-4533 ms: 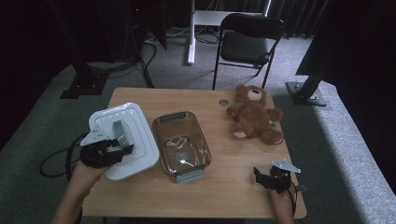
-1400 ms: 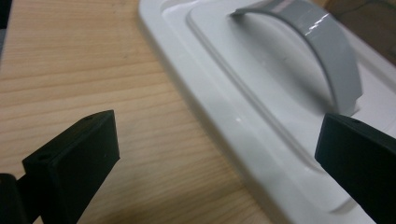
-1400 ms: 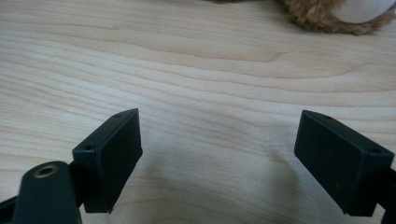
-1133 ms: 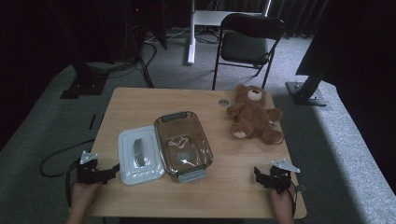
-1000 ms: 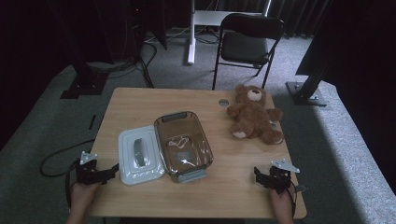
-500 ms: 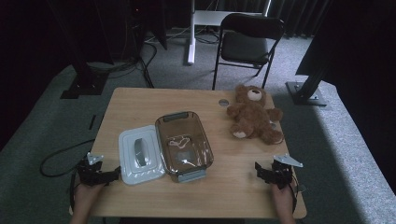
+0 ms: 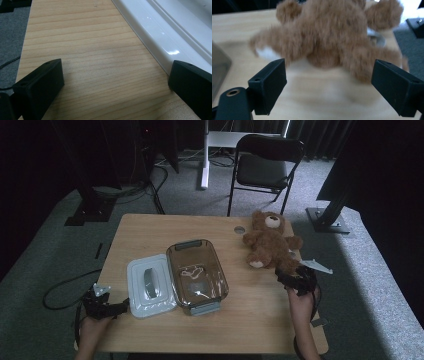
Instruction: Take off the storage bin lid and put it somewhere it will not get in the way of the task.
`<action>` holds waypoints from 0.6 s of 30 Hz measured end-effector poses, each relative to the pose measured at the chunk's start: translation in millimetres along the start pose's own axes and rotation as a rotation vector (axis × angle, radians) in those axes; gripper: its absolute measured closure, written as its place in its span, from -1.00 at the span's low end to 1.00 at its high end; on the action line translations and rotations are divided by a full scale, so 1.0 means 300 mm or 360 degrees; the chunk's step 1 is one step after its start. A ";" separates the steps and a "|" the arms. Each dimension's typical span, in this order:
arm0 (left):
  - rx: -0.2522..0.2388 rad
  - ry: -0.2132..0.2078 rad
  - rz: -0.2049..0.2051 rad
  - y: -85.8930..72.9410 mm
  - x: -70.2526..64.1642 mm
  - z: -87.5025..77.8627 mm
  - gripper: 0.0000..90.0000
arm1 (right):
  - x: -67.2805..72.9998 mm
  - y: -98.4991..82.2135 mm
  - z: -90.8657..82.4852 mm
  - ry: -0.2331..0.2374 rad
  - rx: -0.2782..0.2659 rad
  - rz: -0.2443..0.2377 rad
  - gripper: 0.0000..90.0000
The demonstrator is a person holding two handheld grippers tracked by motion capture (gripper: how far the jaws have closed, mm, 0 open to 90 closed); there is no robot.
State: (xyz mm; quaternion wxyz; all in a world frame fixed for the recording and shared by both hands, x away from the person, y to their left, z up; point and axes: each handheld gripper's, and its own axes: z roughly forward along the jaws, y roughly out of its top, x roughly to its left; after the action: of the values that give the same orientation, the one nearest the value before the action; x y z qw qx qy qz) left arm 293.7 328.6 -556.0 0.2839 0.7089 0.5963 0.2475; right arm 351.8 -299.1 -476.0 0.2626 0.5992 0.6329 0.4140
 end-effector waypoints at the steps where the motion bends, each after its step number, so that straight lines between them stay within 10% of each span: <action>1: 0.0000 0.0000 0.0000 0.000 0.000 0.000 -0.98 | 0.007 0.020 0.010 -0.0001 -0.0004 -0.0033 -0.75; 18: 0.0000 0.0001 -0.0003 0.000 0.000 0.000 -0.98 | -0.013 0.220 0.209 -0.0031 0.0081 -0.0009 -0.75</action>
State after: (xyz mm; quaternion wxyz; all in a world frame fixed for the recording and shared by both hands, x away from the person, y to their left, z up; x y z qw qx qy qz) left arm 293.6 328.5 -556.0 0.2840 0.7083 0.5970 0.2474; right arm 440.1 -293.7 -453.8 0.2547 0.6080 0.6422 0.3912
